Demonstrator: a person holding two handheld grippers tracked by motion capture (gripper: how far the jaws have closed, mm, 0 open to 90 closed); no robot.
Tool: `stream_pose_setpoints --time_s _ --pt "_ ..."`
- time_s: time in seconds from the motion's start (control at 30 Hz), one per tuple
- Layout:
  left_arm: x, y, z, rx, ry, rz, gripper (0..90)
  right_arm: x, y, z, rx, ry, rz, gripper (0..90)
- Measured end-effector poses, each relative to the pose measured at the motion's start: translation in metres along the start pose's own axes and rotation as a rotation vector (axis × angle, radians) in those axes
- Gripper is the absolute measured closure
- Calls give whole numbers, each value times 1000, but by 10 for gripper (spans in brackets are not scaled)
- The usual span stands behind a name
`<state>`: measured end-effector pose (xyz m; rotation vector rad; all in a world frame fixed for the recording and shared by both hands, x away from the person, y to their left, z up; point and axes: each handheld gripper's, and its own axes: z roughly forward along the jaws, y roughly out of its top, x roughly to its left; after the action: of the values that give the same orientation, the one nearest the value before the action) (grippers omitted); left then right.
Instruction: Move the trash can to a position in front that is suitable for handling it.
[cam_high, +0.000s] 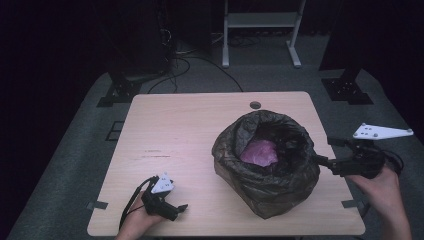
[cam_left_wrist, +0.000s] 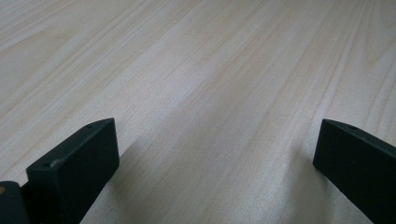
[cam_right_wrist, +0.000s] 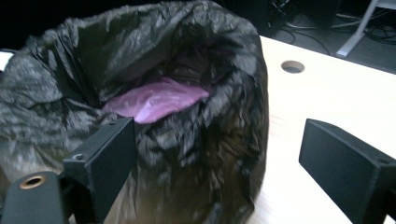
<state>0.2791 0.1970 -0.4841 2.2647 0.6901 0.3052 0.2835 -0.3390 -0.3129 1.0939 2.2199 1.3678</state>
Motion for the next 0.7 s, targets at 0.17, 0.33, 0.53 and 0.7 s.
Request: stream_pose_setpoints --time_s 0.17,0.33,0.53,0.7 --pt "-1 0 0 0 1 -1 0 0 8 9 3 10 -3 101" --pt "-1 0 0 -1 0 -4 0 3 14 22 34 12 -25 101" --pt "1 -3 -3 -1 1 -5 0 5 16 37 61 23 -36 101" --pt "3 -6 -6 1 11 -14 0 8 14 44 92 25 -59 101"
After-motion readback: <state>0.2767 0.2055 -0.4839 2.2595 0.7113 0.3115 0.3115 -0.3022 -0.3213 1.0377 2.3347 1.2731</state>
